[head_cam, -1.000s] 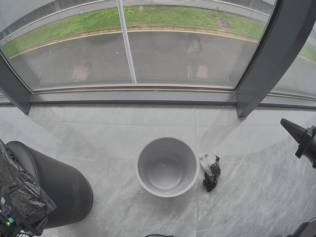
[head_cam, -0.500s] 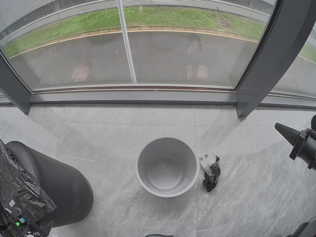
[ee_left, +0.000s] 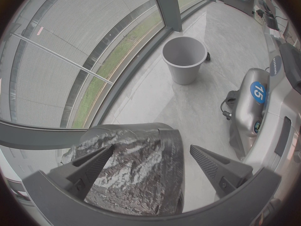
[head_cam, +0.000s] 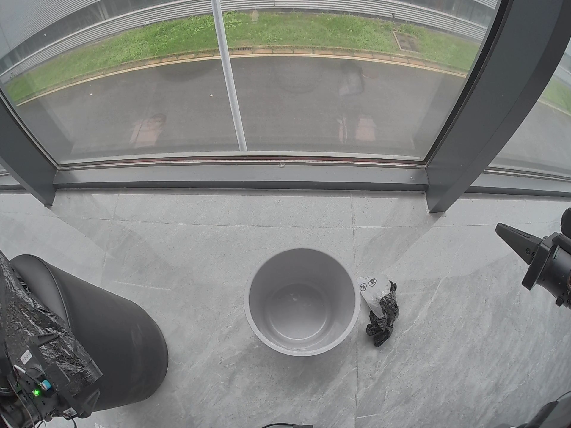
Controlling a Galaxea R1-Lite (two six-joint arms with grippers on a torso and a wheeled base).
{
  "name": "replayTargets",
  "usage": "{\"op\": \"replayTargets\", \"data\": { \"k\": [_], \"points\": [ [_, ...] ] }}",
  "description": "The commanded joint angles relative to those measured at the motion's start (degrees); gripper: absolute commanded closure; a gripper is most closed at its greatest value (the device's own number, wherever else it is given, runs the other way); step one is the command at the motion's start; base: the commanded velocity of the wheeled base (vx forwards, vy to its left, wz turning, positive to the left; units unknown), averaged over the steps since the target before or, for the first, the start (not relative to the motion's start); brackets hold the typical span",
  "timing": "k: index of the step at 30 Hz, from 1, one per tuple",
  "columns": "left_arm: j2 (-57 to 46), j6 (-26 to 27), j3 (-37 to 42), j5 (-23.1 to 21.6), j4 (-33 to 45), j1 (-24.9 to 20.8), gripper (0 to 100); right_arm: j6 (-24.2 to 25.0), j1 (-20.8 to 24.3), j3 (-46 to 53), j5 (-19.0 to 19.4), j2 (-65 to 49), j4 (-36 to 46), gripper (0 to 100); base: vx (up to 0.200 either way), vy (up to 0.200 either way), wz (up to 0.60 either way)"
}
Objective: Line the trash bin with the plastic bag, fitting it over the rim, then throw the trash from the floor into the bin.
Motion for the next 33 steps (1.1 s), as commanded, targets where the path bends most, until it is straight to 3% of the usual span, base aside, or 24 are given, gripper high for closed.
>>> {"op": "replayTargets", "data": {
  "k": [1, 11, 12, 33],
  "points": [
    [5.7, -0.1, 1.3, 0.6, -5.2, 0.5, 0, 0.0, 0.0, 0.0, 0.0, -0.1, 0.0, 100, 0.0, 0.0, 0.0],
    [7.3, 0.5, 1.2, 4.0, -7.1, 0.6, 0, 0.0, 0.0, 0.1, 0.0, 0.2, 0.0, 100, 0.0, 0.0, 0.0],
    [7.2, 0.5, 1.3, 4.7, -7.1, 0.4, 100, 0.0, 0.0, 0.1, 0.0, 0.3, 0.0, 100, 0.0, 0.0, 0.0],
    [6.1, -0.3, 1.2, 4.4, -7.7, 0.6, 100, -0.1, 0.0, 0.2, 0.1, 0.1, -0.1, 100, 0.0, 0.0, 0.0]
  ]
}}
